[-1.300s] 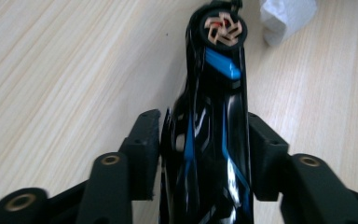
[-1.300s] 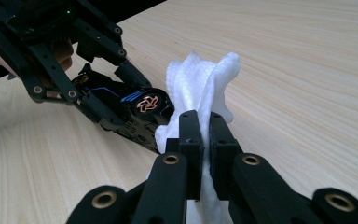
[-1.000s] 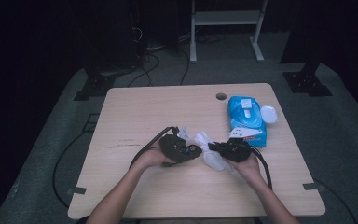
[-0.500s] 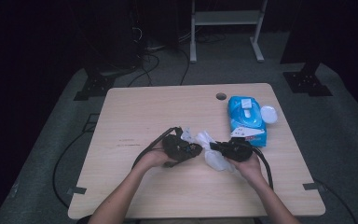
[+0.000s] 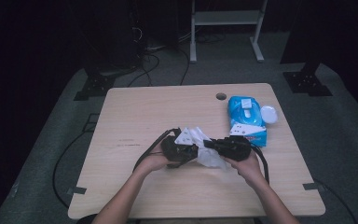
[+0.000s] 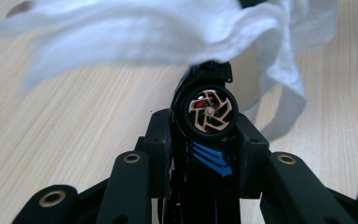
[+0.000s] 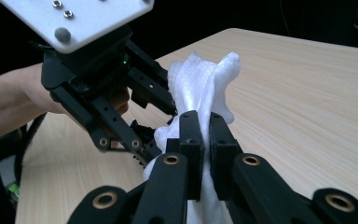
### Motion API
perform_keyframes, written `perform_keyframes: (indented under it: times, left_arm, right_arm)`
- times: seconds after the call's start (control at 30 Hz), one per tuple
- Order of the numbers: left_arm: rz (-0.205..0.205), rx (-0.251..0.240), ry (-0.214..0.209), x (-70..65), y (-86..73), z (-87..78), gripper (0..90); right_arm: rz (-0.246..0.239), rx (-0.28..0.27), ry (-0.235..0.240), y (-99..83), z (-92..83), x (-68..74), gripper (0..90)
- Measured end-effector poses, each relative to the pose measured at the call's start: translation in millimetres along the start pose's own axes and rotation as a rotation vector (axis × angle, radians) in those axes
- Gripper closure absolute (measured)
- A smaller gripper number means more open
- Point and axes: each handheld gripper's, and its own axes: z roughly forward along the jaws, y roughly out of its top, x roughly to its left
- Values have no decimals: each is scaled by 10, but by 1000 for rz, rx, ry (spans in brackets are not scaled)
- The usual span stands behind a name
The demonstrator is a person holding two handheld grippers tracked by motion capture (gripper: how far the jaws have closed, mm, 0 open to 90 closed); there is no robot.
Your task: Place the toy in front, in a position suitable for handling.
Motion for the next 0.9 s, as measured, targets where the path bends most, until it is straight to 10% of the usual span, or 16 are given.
perform_keyframes:
  times: [0.9]
  left_arm:
    - [-34,-86,5,18,-47,-126,647]
  right_arm:
    - [89,65,-18,-224,22,-232,862]
